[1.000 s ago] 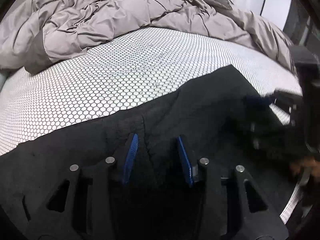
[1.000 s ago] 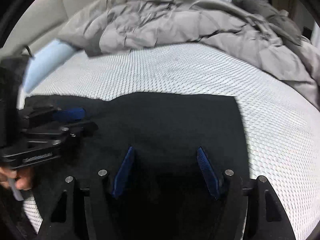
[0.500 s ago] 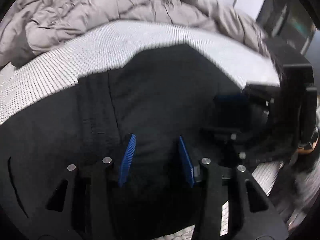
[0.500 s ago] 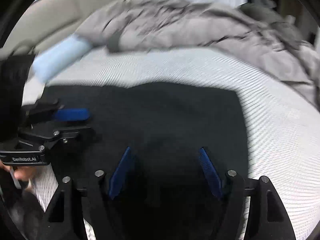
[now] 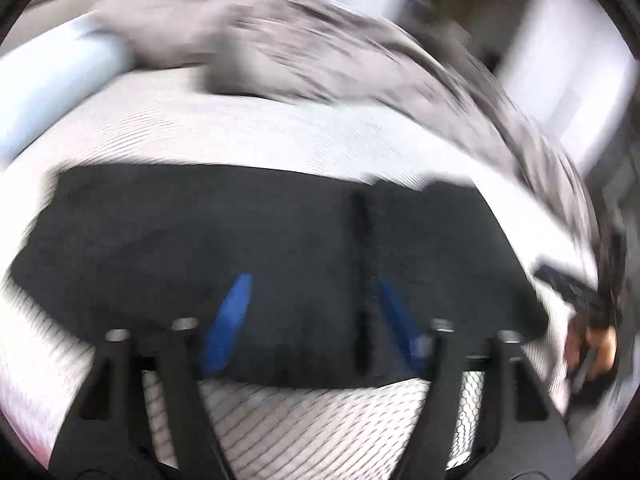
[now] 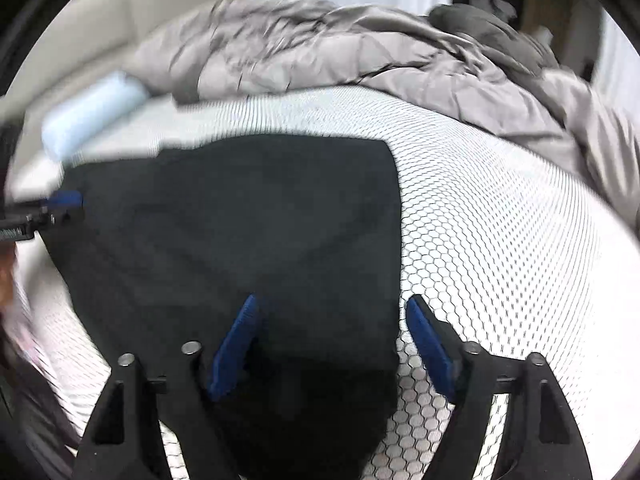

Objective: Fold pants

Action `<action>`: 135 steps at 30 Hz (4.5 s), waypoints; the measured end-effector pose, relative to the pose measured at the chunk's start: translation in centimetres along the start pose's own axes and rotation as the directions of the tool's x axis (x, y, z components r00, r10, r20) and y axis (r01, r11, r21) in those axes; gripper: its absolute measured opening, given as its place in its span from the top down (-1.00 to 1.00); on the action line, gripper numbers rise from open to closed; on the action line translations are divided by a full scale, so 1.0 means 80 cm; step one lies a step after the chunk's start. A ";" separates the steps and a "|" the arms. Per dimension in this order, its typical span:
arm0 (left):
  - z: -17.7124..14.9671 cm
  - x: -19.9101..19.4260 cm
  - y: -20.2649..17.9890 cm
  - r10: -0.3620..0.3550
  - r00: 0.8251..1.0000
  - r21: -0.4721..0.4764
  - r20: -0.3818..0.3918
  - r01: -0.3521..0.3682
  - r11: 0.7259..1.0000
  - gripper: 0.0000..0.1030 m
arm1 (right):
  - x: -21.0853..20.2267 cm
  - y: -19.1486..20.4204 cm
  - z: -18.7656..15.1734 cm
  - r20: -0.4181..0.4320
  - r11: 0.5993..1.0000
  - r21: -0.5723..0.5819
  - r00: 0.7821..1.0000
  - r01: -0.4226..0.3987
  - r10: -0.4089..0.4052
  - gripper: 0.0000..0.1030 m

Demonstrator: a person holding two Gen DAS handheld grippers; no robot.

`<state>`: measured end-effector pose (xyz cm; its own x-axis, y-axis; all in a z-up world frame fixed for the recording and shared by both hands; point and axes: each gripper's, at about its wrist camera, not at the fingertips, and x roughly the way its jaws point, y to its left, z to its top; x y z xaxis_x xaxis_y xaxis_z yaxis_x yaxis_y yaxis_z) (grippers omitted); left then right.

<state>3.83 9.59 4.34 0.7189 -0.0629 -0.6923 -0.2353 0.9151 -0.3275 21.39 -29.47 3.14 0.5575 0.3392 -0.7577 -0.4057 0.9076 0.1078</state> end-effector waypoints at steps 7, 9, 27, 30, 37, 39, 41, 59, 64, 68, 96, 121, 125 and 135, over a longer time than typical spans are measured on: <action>-0.039 -0.047 0.098 0.022 0.998 -0.244 0.052 -0.009 0.970 -0.68 | -0.024 -0.013 0.007 0.048 0.984 0.144 0.993 -0.110 0.104 -0.59; -0.048 -0.030 0.124 -0.031 1.000 -0.333 0.007 0.031 0.942 -0.63 | -0.027 -0.006 0.004 0.045 0.987 0.119 0.994 -0.109 0.104 -0.59; -0.013 -0.020 0.172 0.157 0.980 -0.414 0.125 -0.092 0.905 0.97 | -0.003 -0.014 -0.003 -0.007 0.990 0.076 0.993 -0.116 0.117 -0.59; 0.012 -0.054 0.098 0.149 0.969 -0.249 0.196 -0.098 0.963 0.97 | -0.001 -0.018 -0.004 -0.010 0.990 0.084 0.993 -0.112 0.114 -0.59; 0.057 -0.059 -0.142 -0.117 0.973 0.193 0.201 0.078 0.978 0.94 | -0.015 -0.037 0.005 0.026 0.991 0.094 0.996 -0.090 0.088 -0.59; 0.040 -0.023 -0.220 -0.224 0.973 0.320 0.052 0.196 0.927 0.68 | -0.024 -0.055 0.007 0.050 0.988 0.134 0.996 -0.078 0.072 -0.59; 0.004 0.030 -0.280 -0.320 0.931 0.378 -0.175 0.363 0.852 0.20 | -0.032 -0.074 0.007 0.071 0.980 0.185 0.996 -0.070 0.058 -0.59; 0.026 0.099 -0.113 -0.225 0.965 0.101 -0.135 0.239 0.966 -0.33 | -0.007 -0.043 0.007 0.009 0.897 0.233 0.923 -0.375 0.384 -0.43; 0.022 0.119 -0.073 -0.184 0.969 0.086 -0.165 0.201 0.976 -0.33 | 0.024 -0.029 -0.003 -0.072 0.857 0.285 0.882 -0.429 0.465 -0.37; 0.023 0.126 -0.076 -0.130 0.979 0.149 -0.159 0.154 0.977 -0.33 | 0.048 -0.035 -0.008 -0.032 0.794 0.364 0.846 -0.487 0.533 -0.35; -0.001 0.121 -0.089 -0.083 0.978 0.173 -0.190 0.117 0.978 -0.39 | 0.034 -0.049 -0.026 -0.050 0.867 0.363 0.923 -0.340 0.383 -0.22; -0.002 0.124 -0.077 -0.130 0.975 0.115 -0.179 0.152 0.982 0.08 | 0.019 -0.066 -0.014 -0.097 0.932 0.336 0.980 -0.133 0.174 0.18; -0.001 0.122 -0.097 -0.133 0.977 0.114 -0.164 0.153 0.982 0.10 | 0.045 -0.074 -0.012 -0.071 0.921 0.356 0.978 -0.159 0.197 0.60; 0.009 0.105 -0.089 -0.142 0.982 0.063 -0.122 0.151 0.987 0.09 | -0.009 -0.070 0.009 -0.007 0.934 0.307 0.981 -0.180 0.192 0.30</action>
<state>11.97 2.84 1.30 0.6602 -0.2404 -0.7116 -0.0826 0.9184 -0.3869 23.78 -34.59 3.59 0.4641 0.5053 -0.7275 -0.2574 0.8628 0.4351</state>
